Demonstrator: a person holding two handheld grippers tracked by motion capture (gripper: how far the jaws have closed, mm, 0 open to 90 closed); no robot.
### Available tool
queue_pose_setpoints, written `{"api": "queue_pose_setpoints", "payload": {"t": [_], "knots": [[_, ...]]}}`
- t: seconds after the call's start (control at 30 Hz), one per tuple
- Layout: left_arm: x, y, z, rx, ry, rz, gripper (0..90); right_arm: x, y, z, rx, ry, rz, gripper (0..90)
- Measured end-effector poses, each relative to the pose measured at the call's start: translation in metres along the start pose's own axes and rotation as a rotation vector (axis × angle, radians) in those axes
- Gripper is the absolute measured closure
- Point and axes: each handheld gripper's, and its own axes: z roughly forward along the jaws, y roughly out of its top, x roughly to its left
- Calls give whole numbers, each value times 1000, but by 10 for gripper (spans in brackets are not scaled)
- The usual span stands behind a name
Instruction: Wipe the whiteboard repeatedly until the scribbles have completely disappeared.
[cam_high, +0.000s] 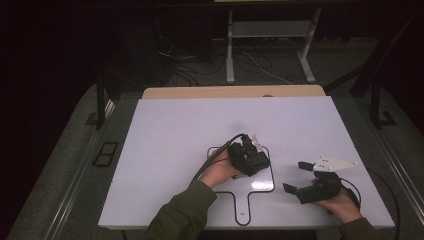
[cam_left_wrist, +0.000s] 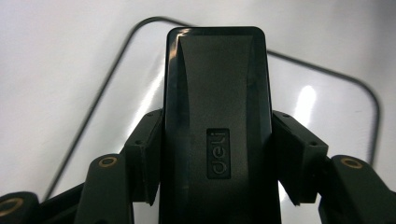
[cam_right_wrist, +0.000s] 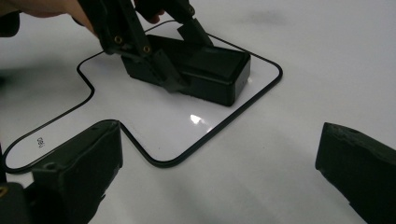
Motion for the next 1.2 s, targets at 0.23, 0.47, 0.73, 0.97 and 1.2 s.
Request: {"api": "queue_pose_setpoints", "payload": {"t": [0.23, 0.47, 0.73, 0.97, 1.2], "knots": [[15, 5, 2, 18, 40, -16, 395, 0, 0, 0, 0, -2, 2, 0], [13, 10, 6, 17, 28, -9, 395, -1, 0, 0, -2, 0, 2, 0], [-7, 10, 7, -15, -18, 15, 395, 0, 0, -1, -1, -2, 3, 0], [24, 7, 7, -4, 39, -36, 395, -1, 0, -2, -2, -3, 6, 0], [13, 10, 8, 0, 27, -8, 394, -1, 0, -1, -2, -2, 5, 0]]}}
